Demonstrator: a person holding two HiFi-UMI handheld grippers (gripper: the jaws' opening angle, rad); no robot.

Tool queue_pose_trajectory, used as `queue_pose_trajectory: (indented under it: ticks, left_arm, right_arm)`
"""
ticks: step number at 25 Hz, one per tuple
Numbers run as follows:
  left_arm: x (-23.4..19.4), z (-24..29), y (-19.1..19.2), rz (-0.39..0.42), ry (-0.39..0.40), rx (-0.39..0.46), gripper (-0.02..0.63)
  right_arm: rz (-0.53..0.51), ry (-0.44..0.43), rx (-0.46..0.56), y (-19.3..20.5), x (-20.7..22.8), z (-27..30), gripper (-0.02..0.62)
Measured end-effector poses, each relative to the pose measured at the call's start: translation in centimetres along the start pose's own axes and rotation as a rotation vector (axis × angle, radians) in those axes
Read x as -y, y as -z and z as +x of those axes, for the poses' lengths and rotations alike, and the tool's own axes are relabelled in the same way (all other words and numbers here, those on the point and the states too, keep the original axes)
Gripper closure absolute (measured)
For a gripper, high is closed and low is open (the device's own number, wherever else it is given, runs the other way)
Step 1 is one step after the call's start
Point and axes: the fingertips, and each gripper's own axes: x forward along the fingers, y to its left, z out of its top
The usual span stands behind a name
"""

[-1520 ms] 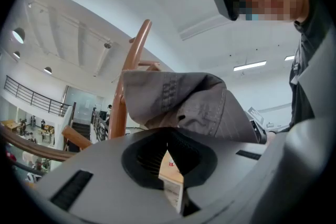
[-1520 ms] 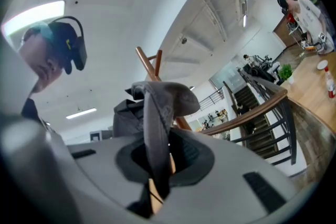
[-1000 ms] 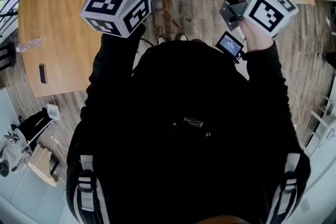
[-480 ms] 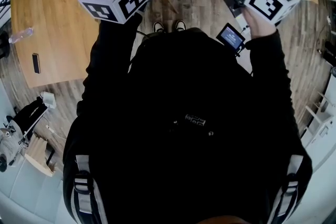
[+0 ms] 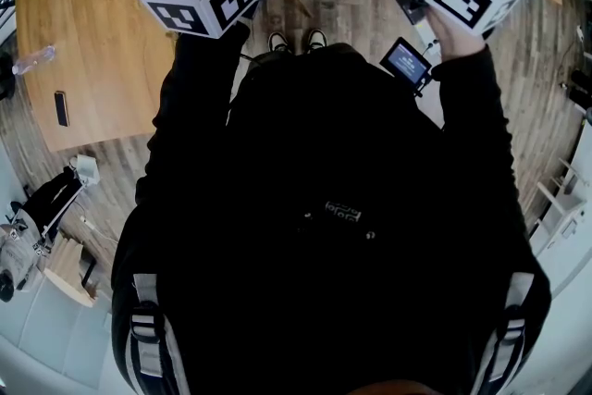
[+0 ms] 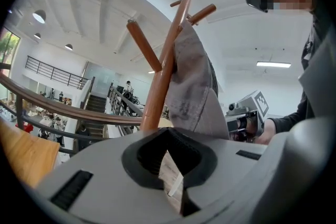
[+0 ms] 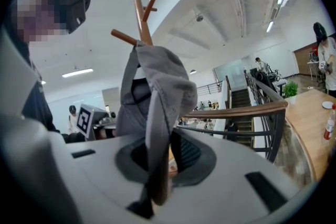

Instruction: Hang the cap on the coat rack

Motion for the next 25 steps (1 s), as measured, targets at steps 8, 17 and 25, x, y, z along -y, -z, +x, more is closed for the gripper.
queue_pose_trajectory:
  ticks: [8,17,25]
  left_arm:
    - [-1.0,-0.2,5.1,-0.026,-0.033,-0.09,0.604]
    - [-1.9,-1.5,10.8,-0.095,-0.062,-0.19,0.604]
    - [-1.0,-2.9,12.8,-0.115,-0.04,-0.211,0.603]
  right_arm:
    - [0.018,-0.017,-0.012,2.1,0.6,0.0,0.463]
    - [0.074,0.008,-0.052,5.1,1.5,-1.2,0.403]
    - [0.102,0.024,-0.108,7.2,2.5,-2.6,0.337]
